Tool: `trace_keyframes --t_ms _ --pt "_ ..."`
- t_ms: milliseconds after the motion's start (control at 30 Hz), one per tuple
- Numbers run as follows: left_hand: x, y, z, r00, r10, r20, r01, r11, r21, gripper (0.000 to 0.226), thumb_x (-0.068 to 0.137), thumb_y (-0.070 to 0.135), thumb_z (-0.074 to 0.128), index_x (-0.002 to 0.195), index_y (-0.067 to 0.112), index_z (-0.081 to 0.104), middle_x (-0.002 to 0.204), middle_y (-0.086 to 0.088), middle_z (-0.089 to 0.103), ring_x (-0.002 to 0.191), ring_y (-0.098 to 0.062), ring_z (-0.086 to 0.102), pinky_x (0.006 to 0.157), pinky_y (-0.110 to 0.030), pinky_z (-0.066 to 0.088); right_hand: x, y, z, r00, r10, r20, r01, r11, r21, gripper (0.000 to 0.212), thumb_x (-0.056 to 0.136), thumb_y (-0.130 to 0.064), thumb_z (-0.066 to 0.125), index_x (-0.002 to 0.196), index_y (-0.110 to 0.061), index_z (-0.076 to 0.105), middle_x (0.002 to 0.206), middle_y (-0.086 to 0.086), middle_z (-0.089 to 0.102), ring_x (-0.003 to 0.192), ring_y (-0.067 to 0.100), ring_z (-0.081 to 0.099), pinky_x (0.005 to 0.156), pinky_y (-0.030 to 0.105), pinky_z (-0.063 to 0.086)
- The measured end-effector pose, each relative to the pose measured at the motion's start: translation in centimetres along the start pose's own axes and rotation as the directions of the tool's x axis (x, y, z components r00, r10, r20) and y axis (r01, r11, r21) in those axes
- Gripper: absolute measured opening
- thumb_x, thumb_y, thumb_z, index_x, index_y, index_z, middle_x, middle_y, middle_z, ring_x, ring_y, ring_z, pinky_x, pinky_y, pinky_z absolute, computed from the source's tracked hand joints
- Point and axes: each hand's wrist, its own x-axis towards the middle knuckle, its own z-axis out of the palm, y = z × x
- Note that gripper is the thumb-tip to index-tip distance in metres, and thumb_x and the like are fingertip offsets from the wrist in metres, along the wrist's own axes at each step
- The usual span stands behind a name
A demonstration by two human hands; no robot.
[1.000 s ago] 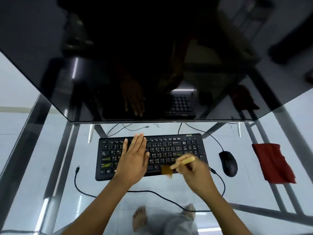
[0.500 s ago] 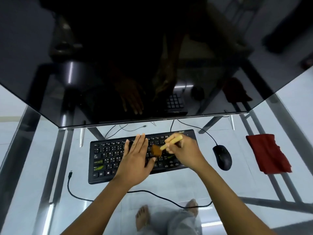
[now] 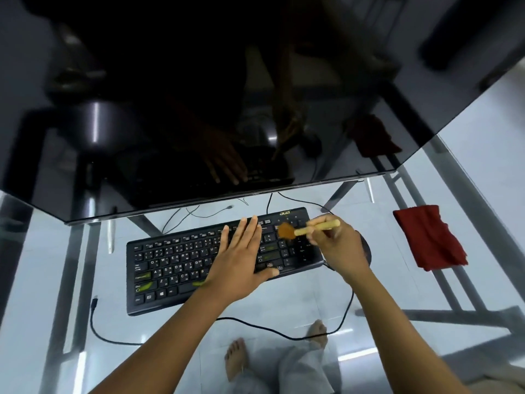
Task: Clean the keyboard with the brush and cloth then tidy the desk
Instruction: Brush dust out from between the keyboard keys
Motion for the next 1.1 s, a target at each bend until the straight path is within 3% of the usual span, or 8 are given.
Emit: trace_keyframes --t_ms 67,200,300,433,700,800,933,1100 --pt "0.1 0.1 0.2 0.999 -0.003 0.032 0.003 1.000 0.005 0.106 0.081 0.077 0.039 0.152 0.015 -0.010 0.157 0.002 -0.026 0.142 -0.015 -0.031 0.117 -0.046 -0.016 -0.3 0.1 -0.5 0.988 -0.031 -0.154 0.032 0.999 0.007 0.019 0.091 -0.007 0.063 0.084 -0.025 0.067 0.079 -0.009 0.071 0.074 0.005 0.067 0.064 0.003 0.044" --pt "0.0 0.0 0.3 0.999 -0.012 0.033 0.011 1.000 0.024 0.110 0.080 0.076 0.044 0.152 0.015 -0.014 0.156 0.002 -0.028 0.141 -0.015 -0.032 0.117 -0.045 -0.016 -1.0 0.6 -0.3 0.994 -0.088 0.066 0.090 0.995 -0.035 0.011 0.092 -0.006 0.063 0.088 -0.014 0.069 0.072 -0.009 0.073 0.071 0.006 0.070 0.070 0.015 0.056" --pt "0.0 0.1 0.4 1.000 -0.016 0.025 0.016 1.000 0.024 0.110 0.080 0.076 0.043 0.151 0.015 -0.014 0.156 0.003 -0.028 0.141 -0.015 -0.032 0.117 -0.045 -0.016 -1.1 0.8 -0.9 0.985 -0.109 -0.136 0.102 0.993 -0.064 0.011 0.089 -0.006 0.066 0.088 -0.016 0.071 0.080 -0.013 0.068 0.074 -0.003 0.064 0.065 0.004 0.043" --pt "0.0 0.1 0.4 1.000 -0.012 0.017 0.011 0.999 0.035 0.110 0.079 0.078 0.041 0.152 0.015 -0.011 0.157 0.003 -0.026 0.142 -0.014 -0.031 0.117 -0.044 -0.016 -1.7 1.7 -1.4 0.993 -0.109 0.050 0.112 0.992 -0.065 0.009 0.091 -0.004 0.063 0.087 -0.009 0.068 0.072 -0.004 0.074 0.071 0.010 0.072 0.069 0.015 0.056" --pt "0.0 -0.1 0.7 1.000 0.004 -0.022 -0.004 1.000 0.021 0.112 0.075 0.080 0.042 0.154 0.016 -0.004 0.157 0.006 -0.022 0.143 -0.012 -0.027 0.116 -0.041 -0.018 -3.4 2.8 -1.8 0.994 -0.104 -0.017 0.102 0.991 -0.081 0.014 0.090 -0.001 0.061 0.082 -0.012 0.063 0.071 -0.004 0.073 0.067 0.013 0.068 0.064 0.020 0.056" --pt "0.1 -0.1 0.6 1.000 0.003 -0.020 -0.002 0.999 0.037 0.113 0.074 0.081 0.042 0.154 0.016 -0.005 0.158 0.005 -0.022 0.143 -0.012 -0.027 0.118 -0.041 -0.016 -3.3 2.6 -2.1 0.973 -0.125 -0.196 0.104 0.988 -0.114 0.023 0.088 0.000 0.064 0.083 -0.022 0.061 0.084 -0.002 0.067 0.073 0.007 0.063 0.065 0.007 0.046" --pt "0.2 0.2 0.0 0.998 -0.062 -0.025 0.064 0.994 0.084 0.124 0.068 0.084 0.049 0.153 0.015 -0.009 0.160 -0.007 -0.020 0.145 -0.020 -0.025 0.118 -0.044 -0.013 -3.2 2.6 -1.6 0.994 -0.103 0.026 0.105 0.993 -0.048 0.010 0.093 -0.001 0.060 0.087 -0.009 0.063 0.071 -0.004 0.073 0.068 0.011 0.071 0.067 0.025 0.058" --pt "0.3 0.1 -0.1 0.994 -0.108 0.003 0.108 0.991 0.077 0.128 0.066 0.087 0.047 0.152 0.013 -0.012 0.159 -0.008 -0.022 0.144 -0.021 -0.027 0.117 -0.045 -0.015 -2.2 2.0 -1.4 0.980 -0.133 -0.151 0.122 0.989 -0.078 0.014 0.091 -0.002 0.062 0.085 -0.015 0.064 0.083 0.003 0.071 0.076 0.019 0.068 0.067 0.024 0.055"
